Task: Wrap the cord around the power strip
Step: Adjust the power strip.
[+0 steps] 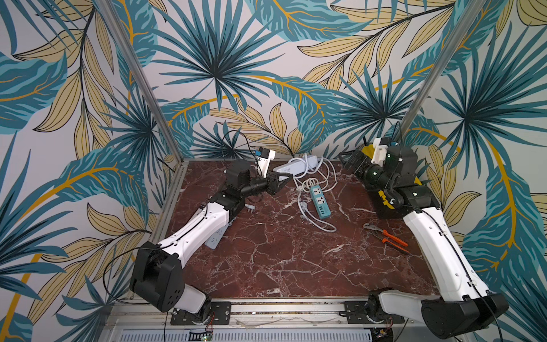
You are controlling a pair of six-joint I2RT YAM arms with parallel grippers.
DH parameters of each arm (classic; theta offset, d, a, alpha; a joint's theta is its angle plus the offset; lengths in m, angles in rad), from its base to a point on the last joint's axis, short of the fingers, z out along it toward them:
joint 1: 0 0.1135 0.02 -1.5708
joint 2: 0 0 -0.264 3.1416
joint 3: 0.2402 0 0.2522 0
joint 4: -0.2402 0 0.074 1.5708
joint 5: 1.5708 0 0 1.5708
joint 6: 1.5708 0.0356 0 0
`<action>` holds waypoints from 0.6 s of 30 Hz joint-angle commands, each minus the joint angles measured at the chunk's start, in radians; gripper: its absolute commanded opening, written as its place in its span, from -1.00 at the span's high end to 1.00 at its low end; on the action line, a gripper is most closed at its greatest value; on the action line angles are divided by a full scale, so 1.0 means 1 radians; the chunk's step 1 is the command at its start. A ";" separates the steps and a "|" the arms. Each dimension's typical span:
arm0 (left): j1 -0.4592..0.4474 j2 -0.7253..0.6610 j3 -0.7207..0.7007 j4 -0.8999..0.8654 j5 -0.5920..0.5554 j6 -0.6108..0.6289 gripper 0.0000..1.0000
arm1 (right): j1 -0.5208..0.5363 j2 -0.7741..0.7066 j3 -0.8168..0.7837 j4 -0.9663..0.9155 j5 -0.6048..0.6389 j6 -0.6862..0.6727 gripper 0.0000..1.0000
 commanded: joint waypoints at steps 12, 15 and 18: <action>-0.143 0.025 -0.024 0.221 -0.123 0.139 1.00 | 0.162 0.139 -0.076 0.258 0.027 0.413 -0.89; -0.156 0.028 -0.020 0.220 -0.120 0.158 1.00 | 0.178 0.178 -0.061 0.270 0.039 0.440 -0.84; -0.157 0.028 -0.024 0.219 -0.124 0.165 1.00 | 0.178 0.191 -0.080 0.300 0.053 0.461 -0.57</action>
